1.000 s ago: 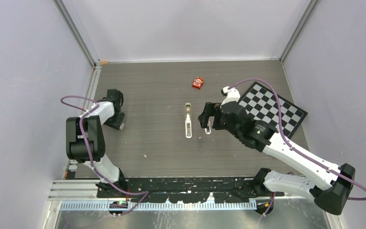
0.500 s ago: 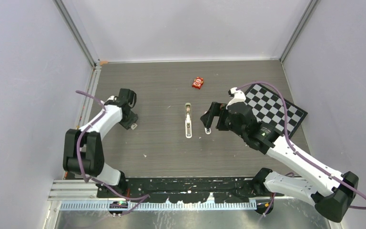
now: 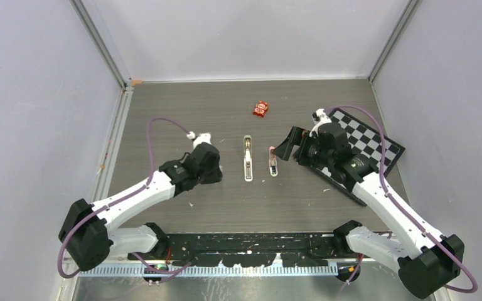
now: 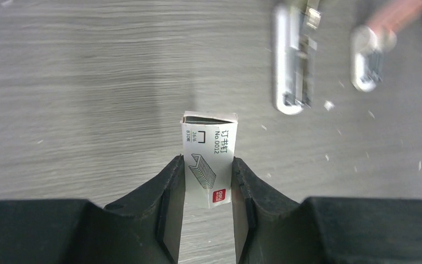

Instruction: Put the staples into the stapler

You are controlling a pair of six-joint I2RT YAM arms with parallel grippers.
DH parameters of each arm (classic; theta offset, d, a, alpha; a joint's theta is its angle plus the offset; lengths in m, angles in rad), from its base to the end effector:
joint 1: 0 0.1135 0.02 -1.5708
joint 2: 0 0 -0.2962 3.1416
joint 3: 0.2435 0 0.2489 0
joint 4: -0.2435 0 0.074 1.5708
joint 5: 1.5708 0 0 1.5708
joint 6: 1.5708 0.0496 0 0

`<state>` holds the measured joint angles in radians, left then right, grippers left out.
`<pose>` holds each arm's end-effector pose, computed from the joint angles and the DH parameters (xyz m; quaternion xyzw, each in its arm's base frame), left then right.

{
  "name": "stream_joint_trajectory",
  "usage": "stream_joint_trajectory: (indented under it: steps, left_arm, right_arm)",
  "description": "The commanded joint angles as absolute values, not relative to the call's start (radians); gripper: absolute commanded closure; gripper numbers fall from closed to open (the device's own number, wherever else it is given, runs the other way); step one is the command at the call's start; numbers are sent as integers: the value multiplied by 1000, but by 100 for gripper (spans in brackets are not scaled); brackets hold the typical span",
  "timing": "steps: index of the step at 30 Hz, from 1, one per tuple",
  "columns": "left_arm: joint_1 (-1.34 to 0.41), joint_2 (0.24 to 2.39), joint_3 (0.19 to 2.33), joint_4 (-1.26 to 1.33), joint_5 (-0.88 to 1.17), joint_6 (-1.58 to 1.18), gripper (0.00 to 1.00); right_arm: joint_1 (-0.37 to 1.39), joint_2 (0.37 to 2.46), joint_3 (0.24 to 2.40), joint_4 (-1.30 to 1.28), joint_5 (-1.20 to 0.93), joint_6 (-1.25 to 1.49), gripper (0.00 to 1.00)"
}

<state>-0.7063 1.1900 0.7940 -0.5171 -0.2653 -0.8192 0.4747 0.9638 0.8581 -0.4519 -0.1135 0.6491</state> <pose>0.1837 -0.1397 0.2542 -0.0956 0.9342 -0.1307 0.3179 0.1773 0.0974 0.3257 0.0486 0.8721 0.3001 0.3835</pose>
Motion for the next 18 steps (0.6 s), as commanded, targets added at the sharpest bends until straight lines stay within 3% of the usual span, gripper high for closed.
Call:
stream_joint_trajectory:
  steps: [1, 9, 18]
  left_arm:
    - [-854, 1163, 772, -338, -257, -624, 69]
    - [-1072, 1175, 699, -132, -240, -411, 68]
    - [-1133, 1182, 595, 76, -110, -241, 66]
  right_arm:
    - [415, 1025, 867, -433, -327, 618, 0]
    - [407, 1109, 857, -455, -515, 572, 4]
    - [408, 1155, 805, -427, -749, 553, 21]
